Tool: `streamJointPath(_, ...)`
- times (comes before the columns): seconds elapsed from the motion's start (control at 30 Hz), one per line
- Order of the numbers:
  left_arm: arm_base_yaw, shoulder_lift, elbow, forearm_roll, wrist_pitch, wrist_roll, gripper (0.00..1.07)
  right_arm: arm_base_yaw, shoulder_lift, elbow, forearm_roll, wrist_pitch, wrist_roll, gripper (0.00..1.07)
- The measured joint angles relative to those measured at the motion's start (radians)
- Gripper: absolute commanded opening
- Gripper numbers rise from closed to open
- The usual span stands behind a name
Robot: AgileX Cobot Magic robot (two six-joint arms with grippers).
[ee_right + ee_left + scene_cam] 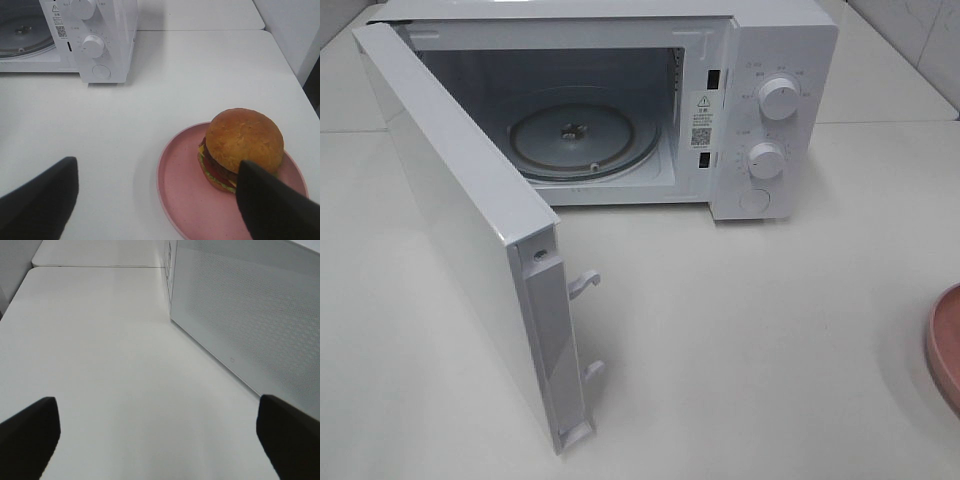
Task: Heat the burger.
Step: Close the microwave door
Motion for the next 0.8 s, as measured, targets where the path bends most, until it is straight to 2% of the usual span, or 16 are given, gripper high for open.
streamJointPath(0.8,0.000,0.000,0.000,0.000,0.000,0.000,1.00,0.000,0.000,0.000,0.000,0.000,-0.002,0.76)
